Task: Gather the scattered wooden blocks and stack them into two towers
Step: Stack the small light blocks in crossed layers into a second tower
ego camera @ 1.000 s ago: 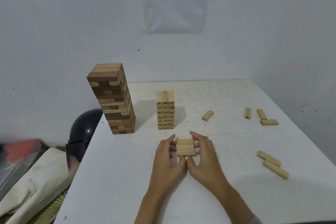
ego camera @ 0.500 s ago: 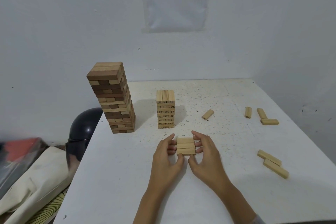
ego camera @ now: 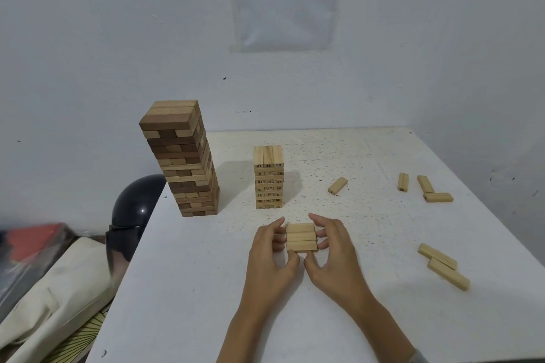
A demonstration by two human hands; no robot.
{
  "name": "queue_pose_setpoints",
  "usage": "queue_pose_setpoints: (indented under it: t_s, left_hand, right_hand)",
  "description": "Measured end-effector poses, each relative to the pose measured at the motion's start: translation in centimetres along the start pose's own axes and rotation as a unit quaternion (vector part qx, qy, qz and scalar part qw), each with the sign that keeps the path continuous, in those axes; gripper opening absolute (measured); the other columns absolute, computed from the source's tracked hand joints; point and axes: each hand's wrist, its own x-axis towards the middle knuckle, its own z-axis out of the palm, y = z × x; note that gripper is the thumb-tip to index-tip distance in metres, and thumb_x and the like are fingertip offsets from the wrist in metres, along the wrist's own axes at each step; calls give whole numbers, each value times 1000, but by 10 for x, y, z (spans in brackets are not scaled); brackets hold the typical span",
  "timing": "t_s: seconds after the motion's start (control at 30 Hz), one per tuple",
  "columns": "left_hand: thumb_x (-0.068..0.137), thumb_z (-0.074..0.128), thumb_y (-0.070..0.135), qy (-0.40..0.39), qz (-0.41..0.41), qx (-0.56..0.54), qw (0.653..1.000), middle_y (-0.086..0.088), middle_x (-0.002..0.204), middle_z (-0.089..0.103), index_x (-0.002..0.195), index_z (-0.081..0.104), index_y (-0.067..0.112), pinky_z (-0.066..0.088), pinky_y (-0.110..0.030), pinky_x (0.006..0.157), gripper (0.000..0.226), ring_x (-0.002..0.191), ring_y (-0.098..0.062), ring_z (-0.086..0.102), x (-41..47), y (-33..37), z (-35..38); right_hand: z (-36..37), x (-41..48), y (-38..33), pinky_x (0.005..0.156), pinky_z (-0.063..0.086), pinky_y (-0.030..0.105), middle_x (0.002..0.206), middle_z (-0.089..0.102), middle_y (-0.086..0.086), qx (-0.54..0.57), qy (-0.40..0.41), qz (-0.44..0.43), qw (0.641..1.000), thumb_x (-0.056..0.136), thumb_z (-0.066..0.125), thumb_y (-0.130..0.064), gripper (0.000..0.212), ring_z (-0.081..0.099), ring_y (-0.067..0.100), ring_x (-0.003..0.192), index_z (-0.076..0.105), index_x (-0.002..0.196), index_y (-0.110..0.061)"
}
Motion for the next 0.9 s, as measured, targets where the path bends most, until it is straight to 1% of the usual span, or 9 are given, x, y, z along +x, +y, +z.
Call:
queue_pose_setpoints:
  t_s: [0.13, 0.2, 0.3, 0.4, 0.5, 0.6, 0.67, 0.77, 0.9]
  left_hand:
    - [79, 63, 10, -16, 16, 55, 998, 20, 121, 47, 125, 50, 31, 36, -10, 93, 53, 120, 0, 40, 0, 1, -1]
    - [75, 58, 10, -28, 34, 89, 995, 23, 126, 45, 124, 53, 31, 33, -12, 98, 54, 127, 2, 31, 1, 0, 0]
    - [78, 63, 9, -29, 41, 113, 992, 22, 127, 47, 120, 61, 24, 30, -13, 102, 45, 128, 10, 25, 1, -2, 2]
    - [78, 68, 9, -27, 30, 99, 994, 28, 124, 47, 119, 63, 23, 33, -17, 103, 43, 127, 10, 28, 2, -2, 2]
    - [78, 67, 8, -36, 11, 74, 997, 34, 119, 45, 116, 61, 29, 36, -14, 100, 44, 126, 7, 33, 2, 5, 0]
    - [79, 65, 12, -62, -27, 52, 996, 27, 117, 48, 118, 52, 40, 34, -4, 91, 50, 121, 9, 35, 2, 8, -7]
    - [78, 67, 13, -79, -35, 37, 996, 20, 121, 51, 121, 48, 42, 33, -2, 87, 55, 117, 9, 39, 2, 7, -12]
    - [78, 72, 13, -86, -37, -1, 996, 20, 118, 60, 120, 49, 39, 37, -9, 84, 54, 116, 2, 49, 5, 8, -19]
    - [74, 71, 19, -93, -17, -32, 995, 22, 118, 62, 121, 47, 32, 43, -18, 86, 54, 119, -1, 54, 10, 15, -31]
  right_hand:
    - [0, 0, -3, 81, 38, 4, 116, 42, -26, -6, -6, -11, 1000, 75, 67, 1, 65, 45, 6, 106, 45, 127, -29]
    - [-1, 0, -5, 81, 38, 4, 111, 43, -27, -4, -8, -4, 1000, 76, 66, 3, 62, 47, 9, 102, 46, 124, -30]
    - [-3, 0, -7, 80, 37, 3, 106, 44, -28, -4, -13, 3, 1000, 76, 67, 3, 57, 49, 12, 98, 50, 121, -28]
    - [-3, 1, -6, 79, 39, 5, 108, 47, -27, 0, -17, 2, 1000, 76, 70, -1, 55, 48, 9, 100, 50, 118, -31]
    - [-6, 3, -4, 79, 41, 7, 111, 50, -24, 10, -29, 11, 999, 75, 72, -5, 55, 48, 7, 104, 51, 119, -31]
    - [-13, 9, 0, 80, 42, 9, 114, 52, -18, 23, -66, 29, 997, 75, 73, -5, 58, 48, 6, 104, 49, 119, -34]
    - [-19, 12, 3, 80, 44, 13, 114, 53, -16, 35, -92, 46, 994, 75, 74, -7, 58, 49, 8, 100, 48, 118, -37]
    - [-27, 14, 3, 80, 47, 18, 116, 57, -13, 61, -109, 48, 991, 73, 76, -15, 58, 50, 11, 104, 49, 118, -38]
    - [-38, 21, -13, 85, 49, 24, 112, 62, -15, 119, -111, 32, 986, 64, 75, -35, 60, 56, 11, 111, 51, 119, -34]
